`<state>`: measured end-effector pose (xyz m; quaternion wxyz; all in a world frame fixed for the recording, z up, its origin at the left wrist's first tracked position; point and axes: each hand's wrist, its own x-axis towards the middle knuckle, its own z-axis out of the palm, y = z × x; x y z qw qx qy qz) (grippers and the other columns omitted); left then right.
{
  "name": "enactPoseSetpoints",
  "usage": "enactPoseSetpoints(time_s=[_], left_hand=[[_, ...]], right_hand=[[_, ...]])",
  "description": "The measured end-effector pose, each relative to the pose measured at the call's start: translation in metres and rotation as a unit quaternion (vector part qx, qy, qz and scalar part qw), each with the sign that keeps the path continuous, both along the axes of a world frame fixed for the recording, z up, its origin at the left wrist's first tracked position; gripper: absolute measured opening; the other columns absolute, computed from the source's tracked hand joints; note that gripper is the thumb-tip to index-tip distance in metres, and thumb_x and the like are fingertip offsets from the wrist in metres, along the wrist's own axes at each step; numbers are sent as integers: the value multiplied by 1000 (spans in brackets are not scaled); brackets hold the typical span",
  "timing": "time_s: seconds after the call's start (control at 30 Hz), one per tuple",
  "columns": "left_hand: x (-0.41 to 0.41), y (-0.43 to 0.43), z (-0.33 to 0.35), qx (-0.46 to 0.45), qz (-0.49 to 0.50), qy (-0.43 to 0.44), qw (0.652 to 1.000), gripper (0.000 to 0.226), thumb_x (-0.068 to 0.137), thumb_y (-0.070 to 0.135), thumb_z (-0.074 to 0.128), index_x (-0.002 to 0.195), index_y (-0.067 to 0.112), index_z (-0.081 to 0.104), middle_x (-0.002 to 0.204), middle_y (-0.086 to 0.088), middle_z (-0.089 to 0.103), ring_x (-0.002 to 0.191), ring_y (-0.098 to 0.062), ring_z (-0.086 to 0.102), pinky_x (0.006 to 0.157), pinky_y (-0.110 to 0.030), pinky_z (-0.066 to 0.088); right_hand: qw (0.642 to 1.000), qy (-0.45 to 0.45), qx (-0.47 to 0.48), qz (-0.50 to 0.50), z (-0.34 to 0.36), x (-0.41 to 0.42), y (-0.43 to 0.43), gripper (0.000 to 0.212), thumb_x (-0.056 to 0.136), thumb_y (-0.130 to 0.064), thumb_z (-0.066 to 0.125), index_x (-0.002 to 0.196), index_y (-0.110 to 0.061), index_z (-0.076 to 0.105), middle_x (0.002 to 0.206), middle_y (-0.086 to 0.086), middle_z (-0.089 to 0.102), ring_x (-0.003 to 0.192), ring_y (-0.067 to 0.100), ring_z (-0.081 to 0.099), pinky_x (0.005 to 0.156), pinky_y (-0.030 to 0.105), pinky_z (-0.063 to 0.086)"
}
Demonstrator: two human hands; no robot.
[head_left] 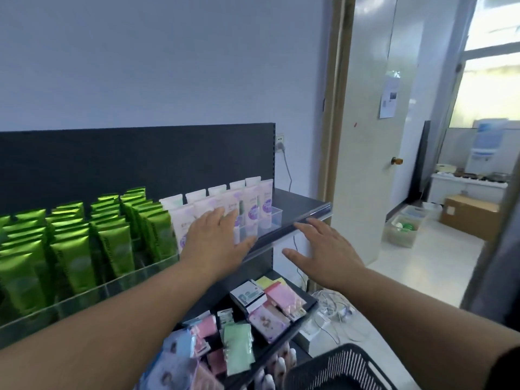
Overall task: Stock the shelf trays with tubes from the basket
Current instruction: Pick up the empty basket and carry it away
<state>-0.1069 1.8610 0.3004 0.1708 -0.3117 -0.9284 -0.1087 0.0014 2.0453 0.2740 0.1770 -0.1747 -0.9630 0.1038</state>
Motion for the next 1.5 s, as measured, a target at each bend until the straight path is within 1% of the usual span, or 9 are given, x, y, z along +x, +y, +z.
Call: enactPoseSetpoints(time_s=[0.2, 0.4, 0.6, 1.07, 1.23, 1.33, 1.4, 1.43, 1.5], left_hand=[[32, 94, -26, -1, -11, -11, 1000, 75, 89, 68, 32, 149, 25, 21, 157, -5, 20, 144, -25, 16, 117, -42, 16], [60, 180, -61, 1, -22, -34, 999, 74, 90, 67, 30, 150, 25, 17, 158, -5, 15, 145, -24, 12, 117, -41, 11], [74, 237, -110, 11, -38, -69, 997, 70, 92, 61, 35, 149, 24, 21, 158, -5, 17, 145, -24, 13, 116, -40, 12], [24, 259, -240, 19, -46, -159, 986, 68, 91, 58, 40, 147, 21, 27, 155, -4, 25, 143, -23, 19, 116, -42, 19], [4, 255, -297, 11, -33, -212, 977, 67, 92, 55, 43, 148, 21, 28, 155, -7, 24, 142, -24, 18, 113, -40, 18], [-4, 256, -340, 10, -17, -234, 972, 71, 86, 57, 42, 144, 16, 37, 150, -11, 33, 138, -28, 28, 110, -41, 24], [-7, 255, -374, 10, 2, -254, 967, 71, 83, 55, 47, 141, 12, 42, 148, -14, 36, 136, -33, 32, 110, -46, 28], [-7, 255, -392, 6, 12, -260, 965, 70, 84, 52, 52, 140, 11, 43, 147, -17, 37, 134, -35, 34, 109, -48, 29], [-6, 253, -430, -11, 34, -273, 961, 71, 85, 51, 51, 141, 9, 42, 148, -18, 36, 134, -37, 33, 109, -48, 28]], right_hand=[[1000, 4, -16, -26, -15, 42, 77, 71, 87, -70, 38, 149, -37, 22, 159, -6, 16, 146, 20, 18, 118, 45, 20], [998, 13, -31, -47, -44, 74, 153, 69, 88, -67, 40, 148, -35, 25, 159, -2, 18, 146, 19, 16, 119, 44, 16], [995, -34, -61, -78, -97, 94, 207, 72, 88, -70, 36, 149, -35, 22, 160, -3, 13, 147, 18, 9, 120, 42, 10], [974, -120, -132, -141, -220, 72, 230, 69, 91, -65, 37, 150, -35, 20, 161, -6, 9, 147, 15, 8, 118, 37, 7], [955, -159, -162, -191, -276, 62, 236, 69, 90, -66, 38, 150, -34, 23, 160, -4, 14, 146, 19, 12, 118, 37, 13], [943, -186, -186, -202, -318, 53, 241, 68, 90, -65, 39, 149, -35, 24, 160, -4, 14, 146, 19, 13, 117, 37, 13], [937, -205, -196, -203, -350, 48, 246, 67, 91, -63, 40, 149, -35, 24, 160, -5, 13, 146, 19, 14, 117, 37, 13], [934, -215, -200, -202, -367, 46, 249, 67, 91, -63, 41, 149, -35, 24, 160, -5, 14, 145, 19, 15, 117, 37, 14], [930, -231, -208, -198, -401, 42, 254, 67, 91, -63, 41, 149, -34, 24, 159, -4, 15, 144, 20, 18, 116, 37, 16]])
